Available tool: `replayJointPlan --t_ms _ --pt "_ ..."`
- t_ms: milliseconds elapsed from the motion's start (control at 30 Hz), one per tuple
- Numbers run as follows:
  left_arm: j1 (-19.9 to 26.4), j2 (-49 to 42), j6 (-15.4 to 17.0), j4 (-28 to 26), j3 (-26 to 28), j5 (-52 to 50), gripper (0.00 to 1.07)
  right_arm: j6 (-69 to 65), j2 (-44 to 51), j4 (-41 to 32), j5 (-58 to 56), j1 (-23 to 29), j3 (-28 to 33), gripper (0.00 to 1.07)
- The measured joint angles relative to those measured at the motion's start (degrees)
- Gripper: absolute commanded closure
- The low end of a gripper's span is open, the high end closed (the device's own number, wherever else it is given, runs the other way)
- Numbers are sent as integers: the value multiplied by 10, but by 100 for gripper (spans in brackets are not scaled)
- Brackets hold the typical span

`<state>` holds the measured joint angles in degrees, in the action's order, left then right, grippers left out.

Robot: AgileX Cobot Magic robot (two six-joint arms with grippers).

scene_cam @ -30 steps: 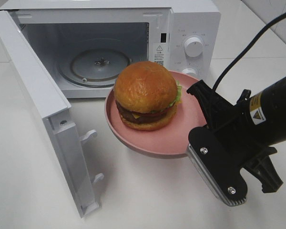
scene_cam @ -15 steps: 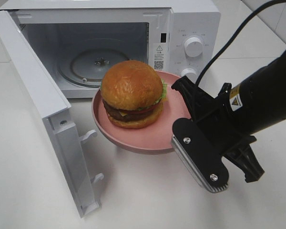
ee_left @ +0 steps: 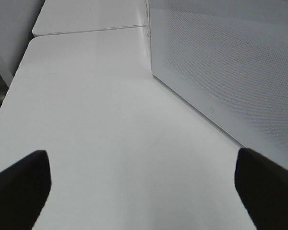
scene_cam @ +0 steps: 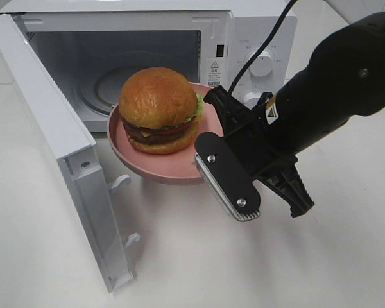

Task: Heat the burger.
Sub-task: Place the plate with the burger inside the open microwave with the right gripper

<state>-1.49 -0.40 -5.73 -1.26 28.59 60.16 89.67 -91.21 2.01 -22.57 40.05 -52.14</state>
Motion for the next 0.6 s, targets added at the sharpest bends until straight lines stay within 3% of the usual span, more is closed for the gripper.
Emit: replayJointPlan --t_ms 600 --pt "0 0 0 0 0 0 10 -25 -92 -2 0 0 -93 107"
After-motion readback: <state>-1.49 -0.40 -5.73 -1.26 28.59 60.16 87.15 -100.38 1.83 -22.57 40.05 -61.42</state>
